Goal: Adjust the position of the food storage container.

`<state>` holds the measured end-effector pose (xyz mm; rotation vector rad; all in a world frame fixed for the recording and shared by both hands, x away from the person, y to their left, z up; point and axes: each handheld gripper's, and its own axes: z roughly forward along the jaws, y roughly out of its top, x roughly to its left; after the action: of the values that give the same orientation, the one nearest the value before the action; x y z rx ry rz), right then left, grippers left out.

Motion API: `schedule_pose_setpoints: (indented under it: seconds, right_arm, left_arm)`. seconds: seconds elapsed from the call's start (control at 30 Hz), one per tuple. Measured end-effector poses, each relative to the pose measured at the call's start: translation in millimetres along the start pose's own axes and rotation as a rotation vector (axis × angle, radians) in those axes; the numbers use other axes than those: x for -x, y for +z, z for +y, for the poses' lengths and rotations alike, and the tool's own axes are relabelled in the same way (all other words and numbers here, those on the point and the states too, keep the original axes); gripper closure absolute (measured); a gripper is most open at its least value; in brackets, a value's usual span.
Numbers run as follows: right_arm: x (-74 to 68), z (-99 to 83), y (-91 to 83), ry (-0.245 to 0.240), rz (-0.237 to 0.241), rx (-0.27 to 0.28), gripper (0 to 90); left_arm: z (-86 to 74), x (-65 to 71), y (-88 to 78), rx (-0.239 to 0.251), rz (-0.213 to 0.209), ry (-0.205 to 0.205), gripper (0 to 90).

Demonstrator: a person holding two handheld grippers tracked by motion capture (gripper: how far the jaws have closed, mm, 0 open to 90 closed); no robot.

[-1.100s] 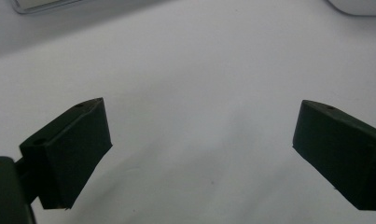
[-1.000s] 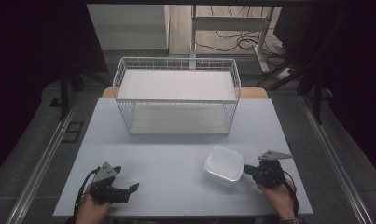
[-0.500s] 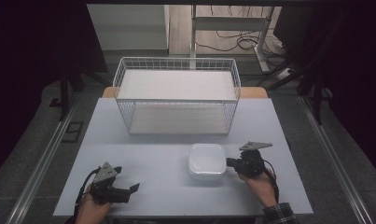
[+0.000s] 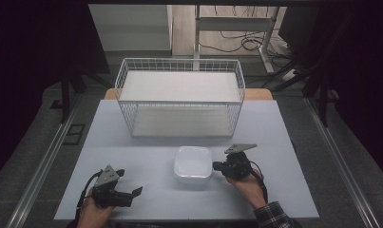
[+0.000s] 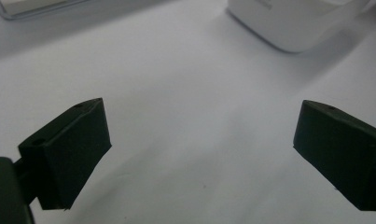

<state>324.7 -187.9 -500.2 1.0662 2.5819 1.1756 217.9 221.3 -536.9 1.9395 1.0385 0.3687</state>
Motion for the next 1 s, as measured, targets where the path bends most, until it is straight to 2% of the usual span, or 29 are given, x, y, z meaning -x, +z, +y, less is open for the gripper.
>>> schedule_pose_setpoints:
  seconds: [0.07,0.23,0.3,0.33,0.47,0.53,0.67,0.7,0.73,0.8,0.83,0.87,0.9,0.93,1.0]
  right_arm:
    - [-3.3,3.1,4.8,-0.009,0.003,0.001,88.3]
    - [-6.3,5.4,7.7,-0.031,-0.004,0.004,87.5]
    - [-6.3,5.0,4.3,-0.033,-0.013,0.014,85.8]
    - [-5.6,4.4,-1.6,-0.051,-0.041,0.034,83.8]
    - [-6.2,2.3,-13.3,-0.066,-0.062,0.074,77.8]
    - [-8.0,-1.7,-24.0,-0.098,-0.09,0.105,68.4]
    - [-7.0,-8.5,-36.3,-0.14,-0.119,0.115,52.7]
    - [-7.0,-8.5,-36.3,-0.14,-0.119,0.115,52.7]
    - [-5.7,-12.7,-42.6,-0.147,-0.136,0.114,43.7]
    - [-4.1,-16.2,-46.8,-0.148,-0.137,0.119,33.9]
    - [-4.1,-16.2,-46.8,-0.148,-0.137,0.119,33.9]
    - [-3.7,-20.2,-50.2,-0.149,-0.145,0.118,25.8]
    - [-3.7,-20.2,-50.2,-0.149,-0.145,0.118,25.8]
    - [-4.4,-24.8,-51.8,-0.149,-0.145,0.123,17.2]
    - [-5.3,-29.2,-52.0,-0.148,-0.157,0.108,10.8]
  left_arm:
    - [0.3,0.0,-1.0,0.02,-0.004,0.003,3.0]
    - [0.7,0.7,-1.2,0.03,-0.011,0.002,2.9]
    - [1.1,1.7,-1.2,0.031,-0.009,0.009,3.0]
    - [1.3,2.2,-1.3,0.03,-0.008,0.01,3.3]
    - [2.3,4.6,-0.7,0.011,-0.003,0.029,4.3]
    - [3.0,7.6,0.5,-0.006,0.001,0.052,4.5]
    - [3.9,9.8,1.1,-0.017,0.008,0.065,4.8]
    - [4.1,10.3,1.3,-0.021,0.011,0.068,4.8]
    - [4.3,10.8,1.5,-0.028,0.016,0.07,4.9]
    - [4.2,10.7,1.3,-0.028,0.02,0.07,4.9]
    - [4.2,10.7,1.3,-0.028,0.02,0.07,5.0]
    - [3.8,10.3,1.2,-0.026,0.03,0.072,5.0]
    - [3.8,10.3,1.2,-0.026,0.03,0.072,4.9]
    - [3.4,9.7,1.3,-0.027,0.039,0.077,4.9]
    - [3.2,9.2,1.4,-0.027,0.044,0.076,4.9]
